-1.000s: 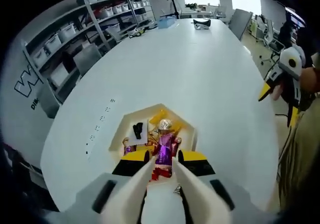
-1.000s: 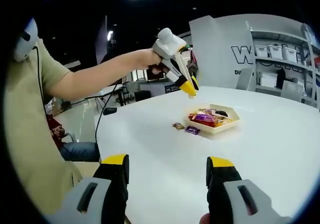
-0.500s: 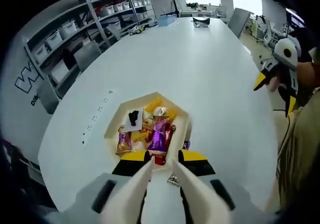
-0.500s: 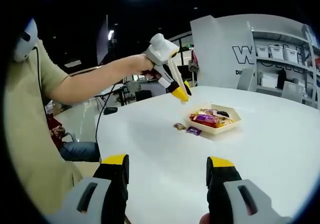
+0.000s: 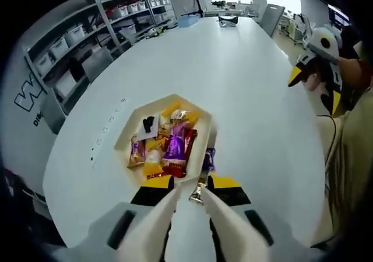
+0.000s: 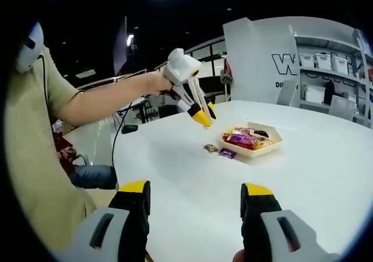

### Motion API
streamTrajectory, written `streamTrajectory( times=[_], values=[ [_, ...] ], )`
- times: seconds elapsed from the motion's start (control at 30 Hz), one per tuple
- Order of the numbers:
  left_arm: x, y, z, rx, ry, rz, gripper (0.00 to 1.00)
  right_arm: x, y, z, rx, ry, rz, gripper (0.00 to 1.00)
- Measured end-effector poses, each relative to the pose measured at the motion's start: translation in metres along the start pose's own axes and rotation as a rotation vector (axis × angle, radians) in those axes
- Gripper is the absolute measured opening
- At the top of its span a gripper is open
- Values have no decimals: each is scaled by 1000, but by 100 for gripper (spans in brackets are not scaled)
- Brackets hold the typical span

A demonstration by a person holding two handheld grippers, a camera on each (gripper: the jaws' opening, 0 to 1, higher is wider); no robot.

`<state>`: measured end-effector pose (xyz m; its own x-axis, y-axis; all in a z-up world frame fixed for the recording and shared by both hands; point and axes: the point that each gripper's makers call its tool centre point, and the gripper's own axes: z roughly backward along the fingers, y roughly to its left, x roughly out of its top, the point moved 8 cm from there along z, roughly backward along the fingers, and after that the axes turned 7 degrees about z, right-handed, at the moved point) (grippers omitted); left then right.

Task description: Place the target food into the container with the food tongs after gripping and lifting it, then release it inside without dropping or visibly crushing the food.

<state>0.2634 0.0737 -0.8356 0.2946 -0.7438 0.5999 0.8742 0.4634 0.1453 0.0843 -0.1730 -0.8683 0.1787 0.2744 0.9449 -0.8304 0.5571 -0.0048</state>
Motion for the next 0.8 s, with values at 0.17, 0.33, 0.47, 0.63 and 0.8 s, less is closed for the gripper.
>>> streamTrajectory(
  times=[0.17, 0.33, 0.47, 0.63, 0.8],
  values=[
    [-6, -1, -2, -17, -8, -27, 21, 0, 0, 0, 1, 2, 1, 61],
    [-12, -4, -6, -37, -8, -80, 21, 0, 1, -1, 2, 2, 0, 61],
    [-17, -6, -12, -62, -2, -98, 21, -1, 1, -1, 3, 3, 0, 61],
    [-26, -5, -19, -77, 12, -99, 21, -1, 1, 0, 1, 2, -2, 61],
    [-32, -5, -26, -94, 3, -108, 22, -2, 0, 0, 1, 3, -4, 61]
  ],
)
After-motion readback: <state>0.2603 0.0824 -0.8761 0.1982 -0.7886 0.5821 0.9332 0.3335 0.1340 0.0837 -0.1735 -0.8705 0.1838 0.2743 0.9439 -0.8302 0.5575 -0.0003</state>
